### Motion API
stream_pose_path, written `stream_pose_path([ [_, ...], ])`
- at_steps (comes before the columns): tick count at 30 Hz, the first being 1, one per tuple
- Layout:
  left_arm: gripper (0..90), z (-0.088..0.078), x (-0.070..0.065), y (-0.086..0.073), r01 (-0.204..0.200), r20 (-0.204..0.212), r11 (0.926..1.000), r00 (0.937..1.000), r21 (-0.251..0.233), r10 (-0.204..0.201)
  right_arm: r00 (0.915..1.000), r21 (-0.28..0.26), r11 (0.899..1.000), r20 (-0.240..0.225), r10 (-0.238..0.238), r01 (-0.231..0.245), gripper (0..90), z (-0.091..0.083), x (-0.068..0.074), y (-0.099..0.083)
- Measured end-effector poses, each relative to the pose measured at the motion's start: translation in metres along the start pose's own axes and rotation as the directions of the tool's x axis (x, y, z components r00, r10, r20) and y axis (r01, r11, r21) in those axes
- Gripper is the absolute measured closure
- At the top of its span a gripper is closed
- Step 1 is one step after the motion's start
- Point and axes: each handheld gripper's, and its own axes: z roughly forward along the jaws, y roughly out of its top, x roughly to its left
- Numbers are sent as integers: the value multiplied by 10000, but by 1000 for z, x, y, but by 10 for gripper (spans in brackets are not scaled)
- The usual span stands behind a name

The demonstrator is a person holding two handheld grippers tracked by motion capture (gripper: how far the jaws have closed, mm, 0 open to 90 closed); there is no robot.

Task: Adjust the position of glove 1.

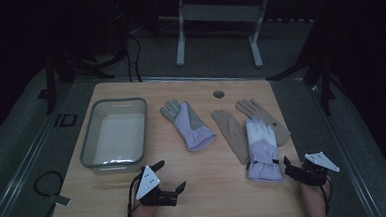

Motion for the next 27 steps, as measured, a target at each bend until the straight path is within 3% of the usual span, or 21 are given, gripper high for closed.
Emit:
stream_pose_path([
  [14,2,-1,2,-1,182,2,9998,9998,-112,-182,9968,901,9951,-653,457,-397,100,0,-8,12],
  [18,2,-1,2,-1,122,18,9999,9999,-106,-122,9966,999,9944,-719,415,-342,100,-5,-9,23],
  [21,2,-1,1,0,45,27,10000,10000,-88,-44,9956,1070,9943,-929,148,-48,118,-5,-6,32],
  [23,2,-1,0,-1,4,22,10000,10000,-90,-4,9857,1578,9873,-1625,437,-178,129,-3,-6,38],
  [25,2,-1,0,-1,29,31,10000,10000,-78,-28,9724,1573,9864,-2183,821,-480,138,-3,-5,45],
  [27,2,-1,1,-1,80,45,9999,10000,-97,-79,9704,1678,9853,-2309,700,-312,138,-1,-1,52],
])
